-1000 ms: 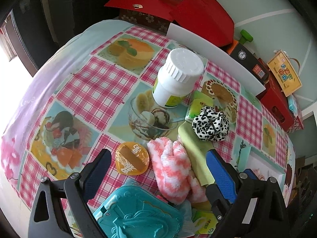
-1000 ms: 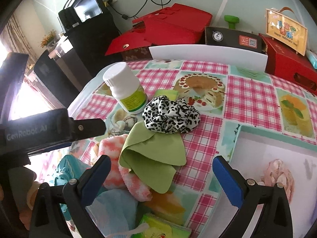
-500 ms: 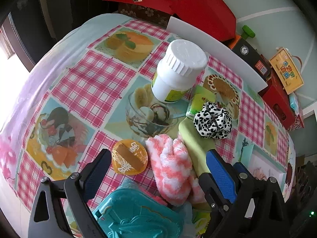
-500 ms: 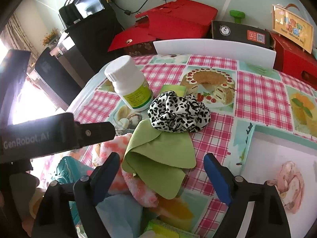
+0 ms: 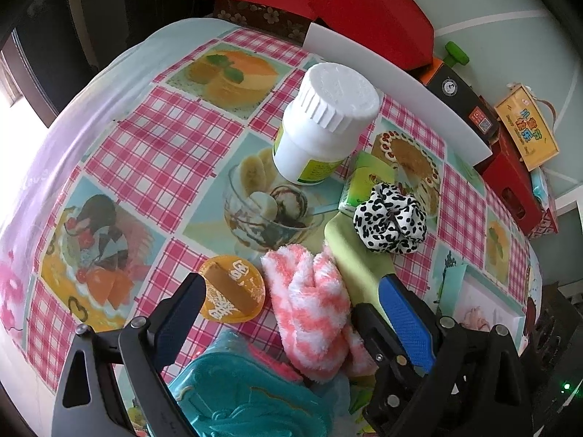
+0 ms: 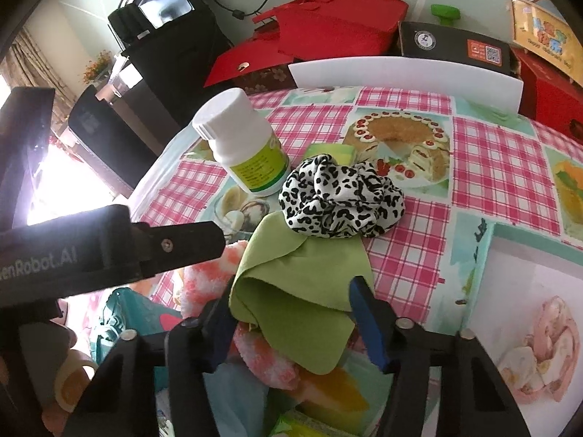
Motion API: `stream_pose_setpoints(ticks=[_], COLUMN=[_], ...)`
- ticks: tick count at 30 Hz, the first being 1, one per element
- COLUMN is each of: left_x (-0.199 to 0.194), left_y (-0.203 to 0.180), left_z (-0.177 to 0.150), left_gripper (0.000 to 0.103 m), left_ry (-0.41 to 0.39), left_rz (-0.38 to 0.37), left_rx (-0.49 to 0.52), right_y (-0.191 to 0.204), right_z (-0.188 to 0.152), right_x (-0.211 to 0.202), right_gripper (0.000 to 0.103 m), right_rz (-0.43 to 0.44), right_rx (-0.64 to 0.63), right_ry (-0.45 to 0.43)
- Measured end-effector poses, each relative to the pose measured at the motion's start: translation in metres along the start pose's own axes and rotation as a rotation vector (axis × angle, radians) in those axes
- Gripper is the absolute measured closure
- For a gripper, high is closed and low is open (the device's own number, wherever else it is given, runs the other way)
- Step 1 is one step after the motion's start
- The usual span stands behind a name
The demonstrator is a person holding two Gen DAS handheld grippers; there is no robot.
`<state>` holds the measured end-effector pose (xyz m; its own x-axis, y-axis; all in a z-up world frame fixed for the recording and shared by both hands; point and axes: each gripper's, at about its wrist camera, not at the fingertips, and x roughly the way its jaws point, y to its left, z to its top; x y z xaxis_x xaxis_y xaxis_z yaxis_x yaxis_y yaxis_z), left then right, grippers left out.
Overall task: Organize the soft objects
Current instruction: 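Lower the left gripper onto the pink fuzzy sock while the right approaches the green cloth, then close the left gripper on the fuzzy sock while the right grips the green cloth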
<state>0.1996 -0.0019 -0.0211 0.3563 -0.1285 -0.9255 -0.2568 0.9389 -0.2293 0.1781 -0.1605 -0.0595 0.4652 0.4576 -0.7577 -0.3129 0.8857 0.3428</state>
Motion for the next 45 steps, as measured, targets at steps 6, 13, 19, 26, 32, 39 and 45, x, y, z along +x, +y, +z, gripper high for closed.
stream_pose_setpoints(ticks=[6,13,19,26,32,39,45], left_x=[0.003,0.007,0.007,0.012,0.017,0.026,0.031], left_y=[-0.002,-0.003,-0.006,-0.011,-0.017,-0.022,-0.028], left_z=[0.000,-0.001,-0.002,0.000,0.000,-0.002,-0.002], left_gripper=[0.011,0.023,0.024,0.024,0.041,0.050,0.064], left_ry=[0.010,0.029,0.025,0.036,0.053,0.074,0.076], left_rz=[-0.009,-0.016,-0.022,-0.030,-0.038,-0.031,-0.033], left_rx=[0.007,0.013,0.030,0.065,0.098,0.132,0.148], right_y=[0.004,-0.003,-0.006,-0.013,-0.021,-0.023,-0.024], right_z=[-0.001,-0.002,-0.001,0.001,0.003,0.003,0.003], right_x=[0.006,0.012,0.008,-0.001,-0.005,-0.006,-0.004], right_gripper=[0.049,0.068,0.084,0.095,0.095,0.095,0.095], right_rz=[0.013,0.006,0.019,0.023,0.012,0.010,0.012], right_rx=[-0.016,0.013,0.025,0.048,0.071,0.079,0.083], right_ry=[0.011,0.010,-0.007,-0.033,-0.039,-0.041,-0.034])
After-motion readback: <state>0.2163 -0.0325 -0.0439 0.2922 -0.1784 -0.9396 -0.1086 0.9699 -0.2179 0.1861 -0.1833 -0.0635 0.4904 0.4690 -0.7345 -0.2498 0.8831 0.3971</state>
